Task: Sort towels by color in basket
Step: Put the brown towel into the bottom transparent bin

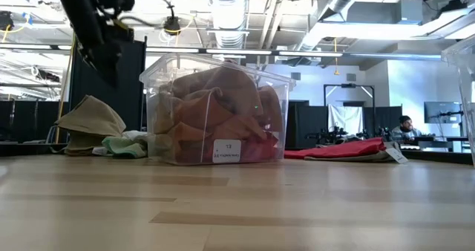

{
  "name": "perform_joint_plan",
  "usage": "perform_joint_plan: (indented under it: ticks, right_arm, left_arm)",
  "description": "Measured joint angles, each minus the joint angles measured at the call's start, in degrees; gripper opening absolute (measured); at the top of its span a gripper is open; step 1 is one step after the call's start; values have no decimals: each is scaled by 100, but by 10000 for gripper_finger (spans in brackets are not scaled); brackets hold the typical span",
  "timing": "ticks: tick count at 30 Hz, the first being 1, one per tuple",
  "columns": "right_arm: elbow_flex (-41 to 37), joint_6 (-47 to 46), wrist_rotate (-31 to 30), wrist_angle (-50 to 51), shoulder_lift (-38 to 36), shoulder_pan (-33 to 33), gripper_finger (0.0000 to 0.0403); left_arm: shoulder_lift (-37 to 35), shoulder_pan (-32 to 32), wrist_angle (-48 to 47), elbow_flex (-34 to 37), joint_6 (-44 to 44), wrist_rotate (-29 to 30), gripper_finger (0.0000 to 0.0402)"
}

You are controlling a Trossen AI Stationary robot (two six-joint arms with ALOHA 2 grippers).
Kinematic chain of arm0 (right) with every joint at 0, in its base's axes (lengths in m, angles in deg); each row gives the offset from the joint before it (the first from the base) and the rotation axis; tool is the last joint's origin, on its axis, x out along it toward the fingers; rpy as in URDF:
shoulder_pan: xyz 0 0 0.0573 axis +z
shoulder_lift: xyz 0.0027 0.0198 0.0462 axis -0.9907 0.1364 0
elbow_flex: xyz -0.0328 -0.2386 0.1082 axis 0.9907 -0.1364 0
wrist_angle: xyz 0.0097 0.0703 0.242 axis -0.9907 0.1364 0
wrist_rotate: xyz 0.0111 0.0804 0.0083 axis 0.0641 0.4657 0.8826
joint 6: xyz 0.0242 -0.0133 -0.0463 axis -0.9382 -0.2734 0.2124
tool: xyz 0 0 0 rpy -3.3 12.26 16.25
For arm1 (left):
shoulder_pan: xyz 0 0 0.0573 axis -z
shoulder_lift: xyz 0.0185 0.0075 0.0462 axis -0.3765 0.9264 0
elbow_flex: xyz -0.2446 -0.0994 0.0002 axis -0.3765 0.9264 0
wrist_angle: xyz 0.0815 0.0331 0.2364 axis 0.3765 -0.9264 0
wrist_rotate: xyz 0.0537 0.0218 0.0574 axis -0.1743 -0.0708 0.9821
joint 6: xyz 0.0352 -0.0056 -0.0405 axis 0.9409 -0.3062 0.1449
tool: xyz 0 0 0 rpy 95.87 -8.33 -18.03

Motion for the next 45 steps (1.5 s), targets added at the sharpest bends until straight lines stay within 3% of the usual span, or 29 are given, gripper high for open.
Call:
perform_joint_plan:
  ticks: [7, 14, 22, 27, 36, 45]
  right_arm:
    - [0, 34, -4, -78, 2, 0, 154]
    - [0, 29, -4, -136, 2, 0, 154]
    - [0, 27, -13, -132, 2, 0, 154]
    - [-2, 27, -111, -128, 2, 0, 154]
    - [-2, 25, -166, -123, 4, 0, 154]
    - [-2, 20, -262, -126, 7, 0, 154]
  left_arm:
    - [791, -809, 183, 2, 343, -56, 278]
    - [1548, -1470, 207, 4, 564, -534, 279]
    - [2020, -1677, 206, 4, 870, -1052, 273]
    - [2131, -1667, 198, 4, 1035, -1451, 213]
    - [1958, -1582, 158, 4, 1401, -1499, 17]
    - [856, -1417, 160, 4, 1331, -1493, 3]
